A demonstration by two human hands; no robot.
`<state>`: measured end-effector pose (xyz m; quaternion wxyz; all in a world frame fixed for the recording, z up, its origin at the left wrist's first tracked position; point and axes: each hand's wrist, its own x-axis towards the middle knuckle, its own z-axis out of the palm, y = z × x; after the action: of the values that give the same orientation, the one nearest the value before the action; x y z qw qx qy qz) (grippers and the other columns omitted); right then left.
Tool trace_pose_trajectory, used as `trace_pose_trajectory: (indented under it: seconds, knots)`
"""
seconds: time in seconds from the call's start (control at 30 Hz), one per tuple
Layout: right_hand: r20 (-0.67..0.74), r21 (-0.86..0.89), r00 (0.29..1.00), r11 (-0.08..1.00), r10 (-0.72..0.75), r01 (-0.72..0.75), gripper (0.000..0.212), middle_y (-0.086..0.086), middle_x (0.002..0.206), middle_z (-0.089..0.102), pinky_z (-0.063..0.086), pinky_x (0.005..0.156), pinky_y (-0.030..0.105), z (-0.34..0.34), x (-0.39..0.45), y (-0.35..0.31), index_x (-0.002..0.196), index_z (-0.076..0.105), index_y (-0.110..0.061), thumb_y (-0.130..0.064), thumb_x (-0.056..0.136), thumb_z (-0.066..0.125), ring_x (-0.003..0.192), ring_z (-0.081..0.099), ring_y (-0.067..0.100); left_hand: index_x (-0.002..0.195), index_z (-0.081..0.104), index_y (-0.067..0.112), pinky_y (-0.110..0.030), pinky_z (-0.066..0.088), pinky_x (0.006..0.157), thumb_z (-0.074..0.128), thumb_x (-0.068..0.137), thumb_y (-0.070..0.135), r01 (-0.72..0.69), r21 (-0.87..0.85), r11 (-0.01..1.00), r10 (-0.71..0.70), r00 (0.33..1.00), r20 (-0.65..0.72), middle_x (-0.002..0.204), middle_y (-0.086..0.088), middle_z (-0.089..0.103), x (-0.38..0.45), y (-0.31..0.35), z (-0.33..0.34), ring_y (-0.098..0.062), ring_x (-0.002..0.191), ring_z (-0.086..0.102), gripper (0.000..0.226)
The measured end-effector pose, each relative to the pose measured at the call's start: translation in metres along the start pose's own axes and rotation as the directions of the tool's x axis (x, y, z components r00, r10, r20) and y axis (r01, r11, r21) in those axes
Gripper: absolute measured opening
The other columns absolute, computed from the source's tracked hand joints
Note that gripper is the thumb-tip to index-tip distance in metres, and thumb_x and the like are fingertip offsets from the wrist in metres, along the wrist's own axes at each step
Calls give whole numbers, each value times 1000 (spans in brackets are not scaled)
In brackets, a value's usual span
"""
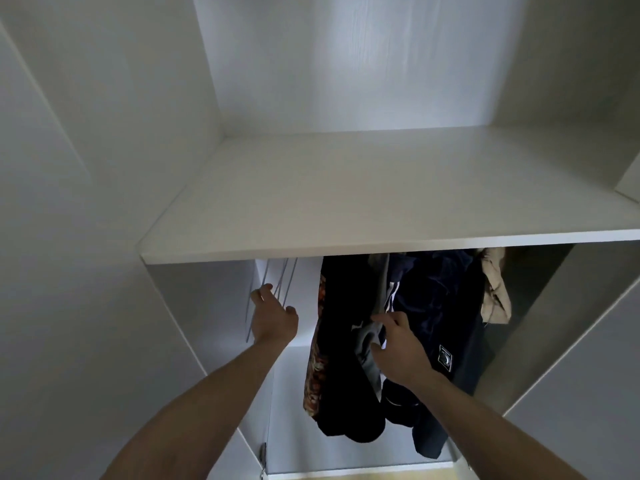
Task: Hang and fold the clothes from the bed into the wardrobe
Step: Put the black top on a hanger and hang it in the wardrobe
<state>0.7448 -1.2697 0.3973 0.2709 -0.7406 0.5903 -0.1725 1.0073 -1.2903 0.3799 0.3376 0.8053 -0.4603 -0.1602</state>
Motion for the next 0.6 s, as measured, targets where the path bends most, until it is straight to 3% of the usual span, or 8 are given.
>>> trace_pose_trajectory:
  seconds: [0.1, 0.17, 0.23, 0.43, 0.6]
  knots:
    - [-9, 34, 1000, 999, 3, -3, 54, 4, 146, 33, 56, 85, 36, 4, -2, -4, 144, 46, -20, -14, 93, 64, 94, 65, 26, 138, 46, 7, -40, 54, 91, 56, 98, 13, 48, -18, 999, -46, 994, 101, 133, -14, 55, 9, -7, -2, -32, 108, 65, 41]
    - [-8, 62, 1000, 998, 7, -7, 53, 2, 146, 33, 56, 85, 37, 4, -6, -6, 143, 46, -21, -13, 93, 63, 96, 65, 26, 119, 61, 7, -39, 57, 84, 51, 99, 11, 92, -81, 993, -82, 990, 116, 112, -13, 70, 10, -6, -3, -31, 96, 69, 23]
    - [-19, 95, 1000, 995, 12, -10, 51, -1, 145, 34, 57, 85, 37, 5, -12, -5, 139, 49, -24, -12, 91, 63, 96, 65, 23, 104, 67, 7, -38, 57, 76, 47, 100, 10, 65, -88, 994, -57, 994, 90, 100, -10, 72, 8, -2, -4, -30, 87, 68, 20]
    - [-42, 163, 999, 986, 36, -28, 54, -8, 146, 33, 59, 81, 32, 2, -30, 3, 141, 49, -28, -15, 91, 66, 97, 63, 15, 98, 66, 9, -32, 50, 86, 46, 92, -4, 19, -191, 981, -6, 997, 72, 102, -7, 73, -5, 7, -6, -26, 98, 66, 25]
    - [-31, 142, 998, 989, 52, -47, 55, -8, 146, 33, 42, 64, 6, 3, -50, 9, 142, 48, -27, -14, 91, 66, 78, 62, 4, 93, 64, 10, -48, 57, 80, 49, 95, -5, -11, -370, 929, 44, 996, 81, 97, -9, 72, -22, 15, -11, -31, 80, 64, 22]
